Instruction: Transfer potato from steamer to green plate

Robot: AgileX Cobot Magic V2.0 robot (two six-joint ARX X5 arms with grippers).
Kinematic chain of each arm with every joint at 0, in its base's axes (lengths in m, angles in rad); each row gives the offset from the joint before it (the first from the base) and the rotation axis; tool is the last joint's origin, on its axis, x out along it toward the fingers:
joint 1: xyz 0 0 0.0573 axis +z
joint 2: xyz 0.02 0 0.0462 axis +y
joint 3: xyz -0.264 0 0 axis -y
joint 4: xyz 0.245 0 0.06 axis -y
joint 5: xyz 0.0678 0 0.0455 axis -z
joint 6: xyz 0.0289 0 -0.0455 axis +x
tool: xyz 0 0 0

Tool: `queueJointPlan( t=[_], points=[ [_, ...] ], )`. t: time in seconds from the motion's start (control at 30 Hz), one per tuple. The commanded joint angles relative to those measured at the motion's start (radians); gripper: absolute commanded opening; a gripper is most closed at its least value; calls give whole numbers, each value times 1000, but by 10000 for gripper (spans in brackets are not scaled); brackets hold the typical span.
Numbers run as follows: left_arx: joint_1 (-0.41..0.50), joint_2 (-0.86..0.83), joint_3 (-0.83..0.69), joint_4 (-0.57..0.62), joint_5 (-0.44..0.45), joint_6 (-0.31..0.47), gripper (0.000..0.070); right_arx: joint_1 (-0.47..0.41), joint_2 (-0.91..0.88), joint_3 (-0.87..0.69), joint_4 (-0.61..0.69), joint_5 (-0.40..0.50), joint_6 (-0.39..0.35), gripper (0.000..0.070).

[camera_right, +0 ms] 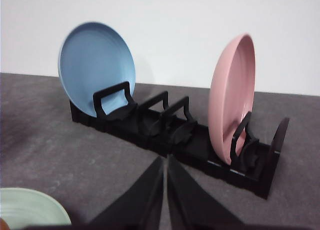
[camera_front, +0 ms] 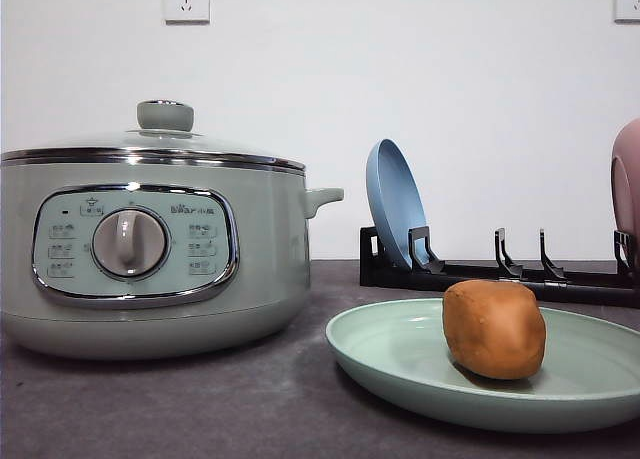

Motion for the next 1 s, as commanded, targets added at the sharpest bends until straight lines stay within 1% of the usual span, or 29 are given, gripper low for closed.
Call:
queueJointPlan(
  t=[0.0,0.07,0.37,0.53,0.97],
  points=[
    [0,-2,-20,-4,-3,-2,3,-2,-9,-12,5,4,16,0],
    [0,-2,-20,-5,-3,-2,3,-2,-19,-21,-13,4,18,0],
    [0,-2,-20,-4,-3,-2,3,-2,-38,-22,-180,5,13,0],
    [0,-2,-20,-5,-3,-2,3,-1,-38,-22,-169,4,25,0],
    [0,-2,-20,-5,-3,-2,3,-1,-38,-21,-164,4,25,0]
  ],
)
